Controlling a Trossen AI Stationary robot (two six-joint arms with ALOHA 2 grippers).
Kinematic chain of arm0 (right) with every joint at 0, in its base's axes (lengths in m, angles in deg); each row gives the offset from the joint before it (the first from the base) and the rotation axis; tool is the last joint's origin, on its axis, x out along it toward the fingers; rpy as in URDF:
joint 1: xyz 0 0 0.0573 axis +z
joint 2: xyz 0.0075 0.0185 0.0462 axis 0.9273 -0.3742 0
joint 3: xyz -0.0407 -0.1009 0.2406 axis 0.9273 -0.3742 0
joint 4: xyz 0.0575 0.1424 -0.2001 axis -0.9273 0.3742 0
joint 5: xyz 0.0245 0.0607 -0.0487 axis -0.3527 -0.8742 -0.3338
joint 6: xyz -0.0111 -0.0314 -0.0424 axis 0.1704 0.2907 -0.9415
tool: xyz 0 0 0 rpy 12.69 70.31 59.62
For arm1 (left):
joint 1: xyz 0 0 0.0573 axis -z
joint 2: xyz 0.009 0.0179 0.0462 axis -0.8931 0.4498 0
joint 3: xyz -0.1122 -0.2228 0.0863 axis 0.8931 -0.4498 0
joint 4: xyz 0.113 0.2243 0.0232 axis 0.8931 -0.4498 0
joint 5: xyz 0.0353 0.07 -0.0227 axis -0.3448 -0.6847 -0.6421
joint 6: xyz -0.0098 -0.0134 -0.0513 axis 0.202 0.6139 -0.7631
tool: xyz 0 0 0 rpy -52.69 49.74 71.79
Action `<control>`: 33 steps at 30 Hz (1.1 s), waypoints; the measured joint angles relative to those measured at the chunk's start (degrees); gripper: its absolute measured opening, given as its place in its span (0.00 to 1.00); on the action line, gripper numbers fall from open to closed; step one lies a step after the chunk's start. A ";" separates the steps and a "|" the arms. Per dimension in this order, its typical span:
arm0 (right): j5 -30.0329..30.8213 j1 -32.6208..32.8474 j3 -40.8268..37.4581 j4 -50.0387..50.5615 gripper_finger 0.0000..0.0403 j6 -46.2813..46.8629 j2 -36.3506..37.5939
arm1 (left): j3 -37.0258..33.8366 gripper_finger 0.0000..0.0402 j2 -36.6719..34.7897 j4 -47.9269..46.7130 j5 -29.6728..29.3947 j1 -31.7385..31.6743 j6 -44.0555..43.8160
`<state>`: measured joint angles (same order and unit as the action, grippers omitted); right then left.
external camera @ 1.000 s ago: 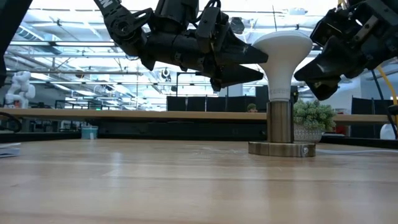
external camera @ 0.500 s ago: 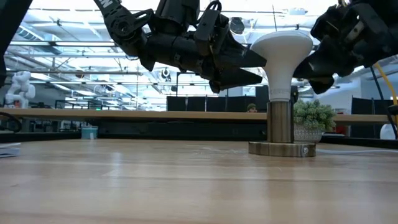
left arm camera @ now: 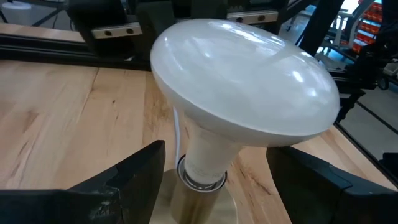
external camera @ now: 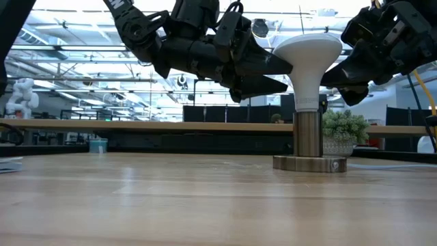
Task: Screw lightbulb
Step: Insert the lightbulb into the bronze lamp socket
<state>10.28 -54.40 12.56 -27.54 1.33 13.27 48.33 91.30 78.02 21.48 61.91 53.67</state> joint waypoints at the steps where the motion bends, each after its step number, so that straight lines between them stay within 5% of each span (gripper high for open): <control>1: 0.00 0.00 0.00 0.02 0.00 0.09 0.00 | 0.00 0.71 0.00 0.00 0.00 -0.15 -0.02; 29: -1.57 3.47 0.09 2.64 0.00 6.11 0.00 | 0.00 0.71 0.00 0.00 -0.04 -2.16 0.02; 33: 1.79 3.53 0.09 4.68 0.00 5.95 0.00 | 0.00 0.71 0.00 0.00 0.62 -2.43 -0.18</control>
<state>12.07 -50.87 12.65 -22.86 7.28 13.27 48.33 91.30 78.02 22.10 59.48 53.49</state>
